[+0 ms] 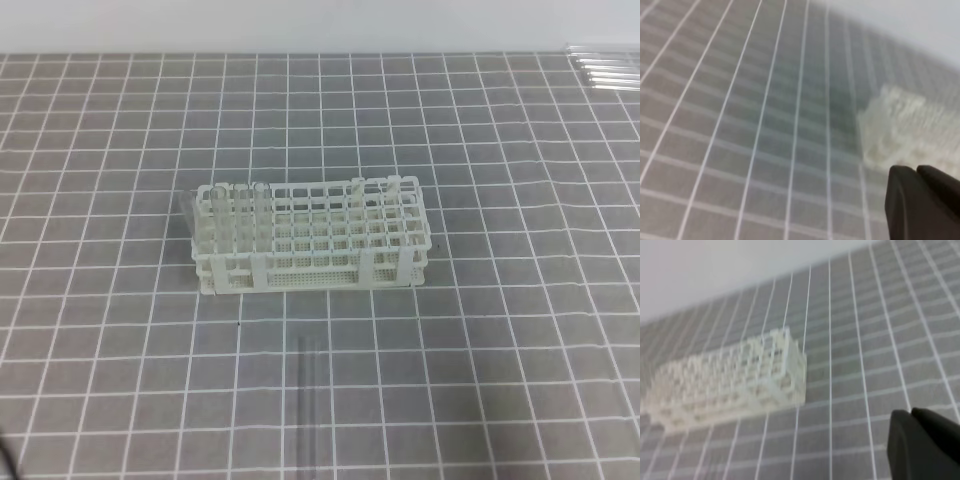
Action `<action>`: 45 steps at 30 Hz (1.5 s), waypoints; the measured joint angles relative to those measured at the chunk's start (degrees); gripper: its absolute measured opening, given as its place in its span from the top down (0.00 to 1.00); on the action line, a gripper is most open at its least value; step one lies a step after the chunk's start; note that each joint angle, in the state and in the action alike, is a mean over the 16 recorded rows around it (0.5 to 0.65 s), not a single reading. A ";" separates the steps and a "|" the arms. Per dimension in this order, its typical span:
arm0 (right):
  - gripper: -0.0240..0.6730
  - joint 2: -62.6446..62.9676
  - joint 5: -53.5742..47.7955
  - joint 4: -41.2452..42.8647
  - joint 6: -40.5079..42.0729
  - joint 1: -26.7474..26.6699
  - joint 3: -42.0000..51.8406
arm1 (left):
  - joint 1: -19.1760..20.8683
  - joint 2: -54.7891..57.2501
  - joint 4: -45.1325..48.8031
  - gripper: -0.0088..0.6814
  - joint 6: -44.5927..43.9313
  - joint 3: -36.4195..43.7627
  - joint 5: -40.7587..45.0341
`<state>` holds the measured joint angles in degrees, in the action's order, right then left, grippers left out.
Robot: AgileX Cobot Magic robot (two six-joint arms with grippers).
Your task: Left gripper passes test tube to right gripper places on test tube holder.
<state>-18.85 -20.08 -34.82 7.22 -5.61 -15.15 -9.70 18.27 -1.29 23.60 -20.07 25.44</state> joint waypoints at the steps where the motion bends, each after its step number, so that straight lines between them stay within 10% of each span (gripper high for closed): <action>1: 0.98 -1.74 -1.18 0.24 0.35 0.00 -1.06 | 0.00 2.25 -1.23 0.99 -1.56 -1.48 1.61; 18: 0.98 -15.94 -11.66 1.47 6.70 0.00 -8.23 | -6.35 38.49 -28.22 0.99 -31.45 -16.41 12.06; 34: 0.98 -16.17 -12.39 1.29 7.13 0.00 -8.23 | -30.36 67.29 -17.15 0.99 -15.25 -37.39 18.94; 45: 0.98 -16.17 -12.52 1.28 7.14 0.00 -8.23 | -36.06 73.67 -8.97 0.82 -7.35 -43.57 23.63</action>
<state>-35.02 -32.60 -33.55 14.36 -5.61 -23.38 -45.76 91.95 -10.25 16.26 -63.64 49.07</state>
